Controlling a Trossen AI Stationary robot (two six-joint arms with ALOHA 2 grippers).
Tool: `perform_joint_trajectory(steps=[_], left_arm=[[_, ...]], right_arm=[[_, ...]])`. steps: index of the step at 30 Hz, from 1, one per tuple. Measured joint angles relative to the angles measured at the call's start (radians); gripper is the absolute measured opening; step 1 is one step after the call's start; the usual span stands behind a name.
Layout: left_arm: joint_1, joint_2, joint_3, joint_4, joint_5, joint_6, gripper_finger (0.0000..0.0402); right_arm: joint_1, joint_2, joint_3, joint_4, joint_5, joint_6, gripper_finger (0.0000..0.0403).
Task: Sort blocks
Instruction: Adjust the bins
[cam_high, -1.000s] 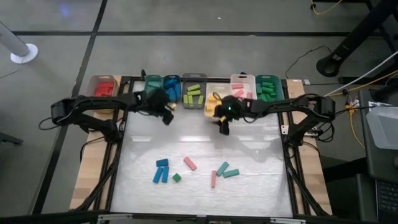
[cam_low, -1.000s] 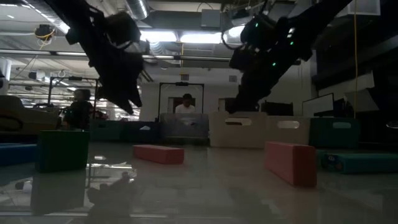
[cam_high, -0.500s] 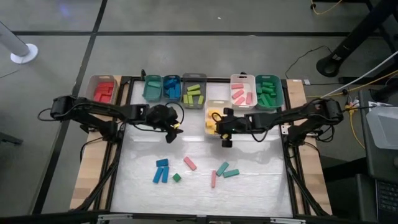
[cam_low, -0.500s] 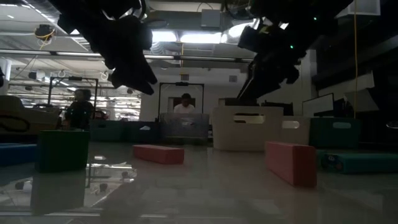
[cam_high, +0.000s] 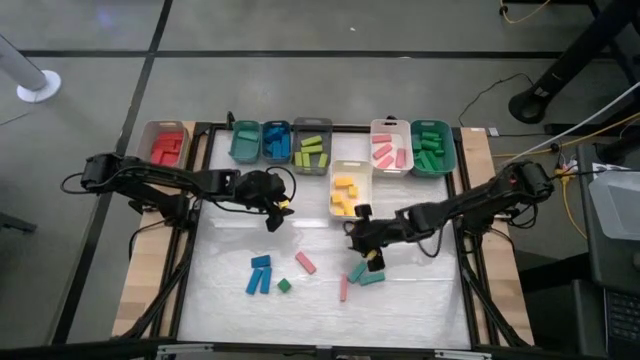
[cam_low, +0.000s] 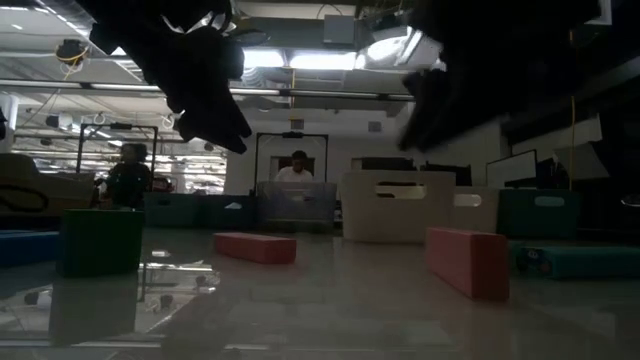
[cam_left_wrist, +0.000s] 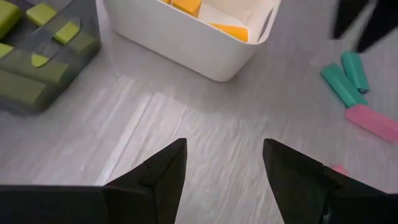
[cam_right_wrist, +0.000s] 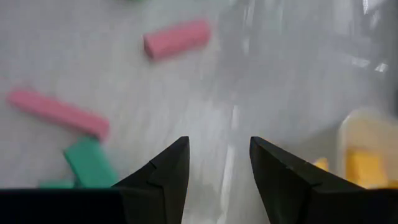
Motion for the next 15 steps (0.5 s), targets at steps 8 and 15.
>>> perform_joint_trajectory(steps=[8,15], left_arm=[[0.000,0.000,0.000,-0.001,0.000,-0.002,0.0200],[0.000,0.000,0.000,-0.001,0.000,-0.004,0.0200]], right_arm=[[-0.116,0.103,-0.001,-0.026,0.084,-0.011,0.0170],[-0.332,0.109,-0.001,-0.021,0.089,-0.078,0.0170]])
